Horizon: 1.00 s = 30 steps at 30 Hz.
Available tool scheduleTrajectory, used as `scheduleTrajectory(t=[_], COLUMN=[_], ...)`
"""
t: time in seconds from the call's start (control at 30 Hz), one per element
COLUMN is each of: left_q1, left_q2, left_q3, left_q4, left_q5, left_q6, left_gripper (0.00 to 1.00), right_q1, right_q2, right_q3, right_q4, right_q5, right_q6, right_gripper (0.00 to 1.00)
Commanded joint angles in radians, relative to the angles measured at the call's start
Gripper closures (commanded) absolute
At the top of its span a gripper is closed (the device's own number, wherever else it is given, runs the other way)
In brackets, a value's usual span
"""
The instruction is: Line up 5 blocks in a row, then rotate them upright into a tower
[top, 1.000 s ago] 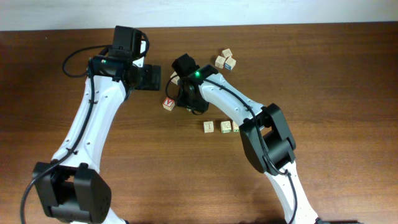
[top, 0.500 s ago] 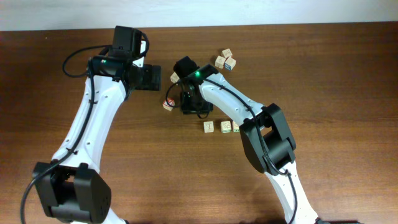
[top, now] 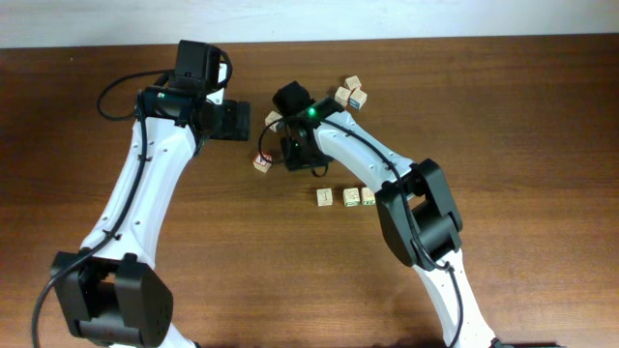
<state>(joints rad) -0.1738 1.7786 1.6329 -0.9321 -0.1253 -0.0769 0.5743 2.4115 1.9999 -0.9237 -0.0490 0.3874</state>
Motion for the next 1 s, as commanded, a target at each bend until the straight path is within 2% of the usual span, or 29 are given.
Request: scheduleTrajectory(t=[0.0,0.07,0.23,0.47,0.7,0.97], left_q1=[0.004,0.004,0.004,0.004,0.004,0.004], left_q2=[0.006,0.006,0.006,0.006,0.006,0.006], left_q3=[0.018,0.018,0.018,0.018,0.018,0.018], left_q4=[-0.002,-0.002,-0.001,-0.002,-0.001,-0.002], left_q5=[-0.014,-0.014,-0.014,-0.014,-0.014,-0.014], left_q6=[-0.016,-0.016,-0.017,-0.017,-0.017,-0.016], left_gripper=[0.01,0.01,0.01,0.01,0.01,0.01], right_q1=[-0.005,-0.005,-0.005,0.016,0.073,0.063], right_q2=[0.007,0.003,-0.026,-0.031,-0.031,-0.031], right_q3=[-0.004,-0.003,0.013,0.037,0.036,0.036], right_q4=[0.004,-0.003,-0.066,-0.219,-0.289,-0.370], right_q5=[0.032,0.032,0.010,-0.210,-0.187,-0.076], right_q6=[-0.017,-0.017,-0.011,-0.002,-0.002,-0.002], right_gripper=[0.65,0.70,0.70,0.70,0.70,0.69])
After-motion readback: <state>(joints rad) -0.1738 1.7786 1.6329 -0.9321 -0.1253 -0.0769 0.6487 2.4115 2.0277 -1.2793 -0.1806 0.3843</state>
